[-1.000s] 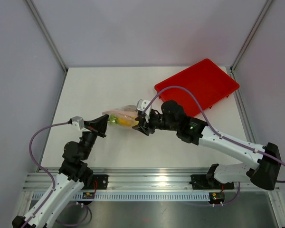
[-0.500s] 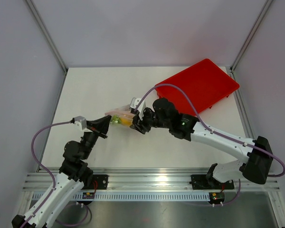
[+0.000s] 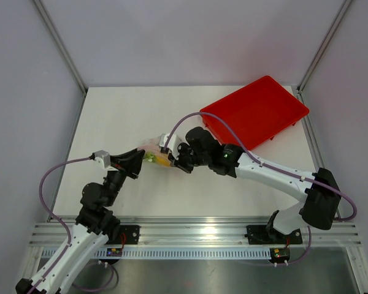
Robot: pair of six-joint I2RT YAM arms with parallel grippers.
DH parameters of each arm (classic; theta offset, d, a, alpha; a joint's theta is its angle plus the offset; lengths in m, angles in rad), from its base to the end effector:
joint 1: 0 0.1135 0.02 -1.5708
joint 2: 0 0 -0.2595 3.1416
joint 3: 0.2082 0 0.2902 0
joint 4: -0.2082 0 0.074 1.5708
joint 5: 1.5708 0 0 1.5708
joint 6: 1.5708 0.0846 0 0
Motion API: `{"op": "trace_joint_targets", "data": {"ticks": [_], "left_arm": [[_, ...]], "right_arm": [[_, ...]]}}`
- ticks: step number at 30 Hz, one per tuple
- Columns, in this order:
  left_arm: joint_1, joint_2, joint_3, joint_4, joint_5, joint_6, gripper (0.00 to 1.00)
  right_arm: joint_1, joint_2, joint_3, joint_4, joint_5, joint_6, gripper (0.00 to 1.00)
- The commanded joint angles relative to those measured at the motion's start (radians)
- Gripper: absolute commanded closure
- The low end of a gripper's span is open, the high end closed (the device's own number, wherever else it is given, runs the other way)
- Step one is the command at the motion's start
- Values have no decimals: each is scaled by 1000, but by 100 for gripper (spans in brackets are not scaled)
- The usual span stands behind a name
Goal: Open the zip-top bag and remove the fake food
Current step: Open the zipper of the food storage bag at the center of the board.
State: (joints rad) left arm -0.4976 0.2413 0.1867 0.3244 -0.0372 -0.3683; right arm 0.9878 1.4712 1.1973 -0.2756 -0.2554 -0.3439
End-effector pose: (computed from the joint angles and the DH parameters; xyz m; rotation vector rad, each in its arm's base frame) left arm 0.1839 -0.0963 0.2622 0.0537 1.3341 -0.7134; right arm 0.2116 0.3596 0.2713 -1.4593 1.6058 0.6472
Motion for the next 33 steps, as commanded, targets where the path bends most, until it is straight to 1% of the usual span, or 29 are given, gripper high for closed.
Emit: {"op": "trace_joint_targets", "data": {"ticks": [1,3,4,6,8,9,10,11,12,13,16,17,20,23,24,27,28,30,33], "left_arm": [[4,-36,49,-7,-65,-14,66],[4,-71,66,-53,-88,-12,56],[2,-86,68,-67,-117,-14,47],[4,-118,71,-79,-136,-3,42],[4,-149,65,-67,-107,12,41],[4,-151,60,-35,-80,40,41],[4,-133,59,-16,-5,54,42],[1,-114,63,1,23,63,41],[2,-82,71,7,31,69,41],[1,-18,98,5,99,72,41],[-15,93,155,-8,181,88,41],[-27,155,166,-13,198,94,40],[-42,232,197,-25,241,92,37],[-45,263,221,-54,276,78,32],[-45,285,226,-70,283,50,31],[-45,329,244,-91,353,13,30],[-45,346,250,-100,367,5,27],[-45,403,279,-131,384,-11,27],[-47,469,303,-119,480,-30,27]], "right_arm": [[20,-38,22,-59,-12,-81,100],[25,-48,19,-95,-7,-116,100],[28,-46,21,-111,1,-125,100],[29,-46,19,-140,11,-141,100],[32,-49,13,-157,21,-159,100],[34,-49,1,-154,34,-159,100],[34,-51,-5,-154,54,-165,100],[35,-55,-13,-152,67,-181,100],[35,-58,-34,-142,86,-181,100],[35,-61,-44,-139,112,-193,100],[34,-86,-93,-88,114,-217,100],[35,-106,-108,-70,122,-222,100],[35,-144,-169,-1,162,-247,100],[34,-172,-234,68,165,-279,100],[34,-176,-246,85,168,-286,100],[35,-186,-271,128,173,-317,100],[35,-189,-280,154,170,-328,100],[34,-189,-297,170,162,-345,100],[34,-187,-301,180,168,-359,100]]}}
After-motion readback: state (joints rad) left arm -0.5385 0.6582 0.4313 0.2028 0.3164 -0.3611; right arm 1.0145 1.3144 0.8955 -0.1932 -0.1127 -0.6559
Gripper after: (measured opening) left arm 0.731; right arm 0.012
